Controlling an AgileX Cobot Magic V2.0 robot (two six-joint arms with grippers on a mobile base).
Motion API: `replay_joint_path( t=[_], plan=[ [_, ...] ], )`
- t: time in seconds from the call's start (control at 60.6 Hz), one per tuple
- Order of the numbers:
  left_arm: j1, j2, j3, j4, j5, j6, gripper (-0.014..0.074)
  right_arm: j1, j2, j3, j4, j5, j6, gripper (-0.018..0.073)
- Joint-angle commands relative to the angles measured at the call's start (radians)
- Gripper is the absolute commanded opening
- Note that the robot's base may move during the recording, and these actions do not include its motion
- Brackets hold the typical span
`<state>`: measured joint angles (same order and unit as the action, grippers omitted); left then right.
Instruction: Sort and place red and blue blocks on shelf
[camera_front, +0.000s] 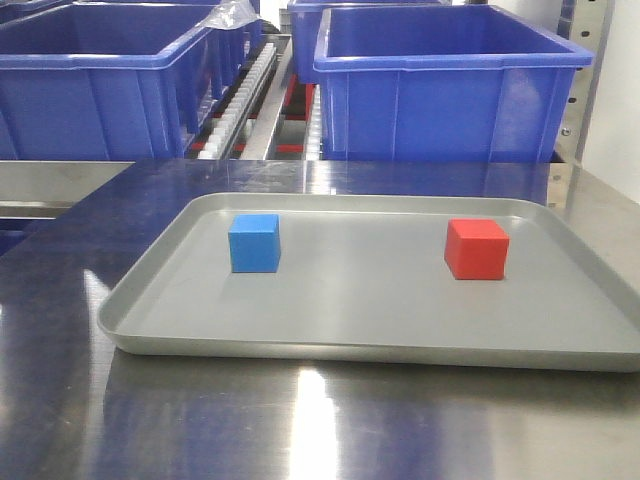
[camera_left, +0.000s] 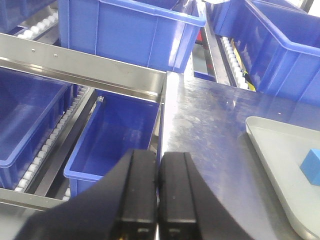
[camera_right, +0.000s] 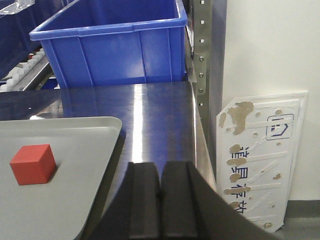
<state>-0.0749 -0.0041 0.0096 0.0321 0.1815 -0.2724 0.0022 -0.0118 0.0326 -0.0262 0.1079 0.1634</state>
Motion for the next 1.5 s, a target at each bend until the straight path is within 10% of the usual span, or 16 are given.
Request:
replay_joint_path(
  t=[0.0, 1.486],
  plan=[
    [-0.003, -0.014, 0.021, -0.006, -0.085, -0.001, 0.0134, -0.003, -0.019, -0.025, -0.001, -0.093, -0.007, 0.0047],
    [-0.003, -0.014, 0.021, -0.006, -0.085, -0.001, 0.0134, -0.002, -0.019, -0.025, -0.001, -0.137, -0.006, 0.0047]
  ],
)
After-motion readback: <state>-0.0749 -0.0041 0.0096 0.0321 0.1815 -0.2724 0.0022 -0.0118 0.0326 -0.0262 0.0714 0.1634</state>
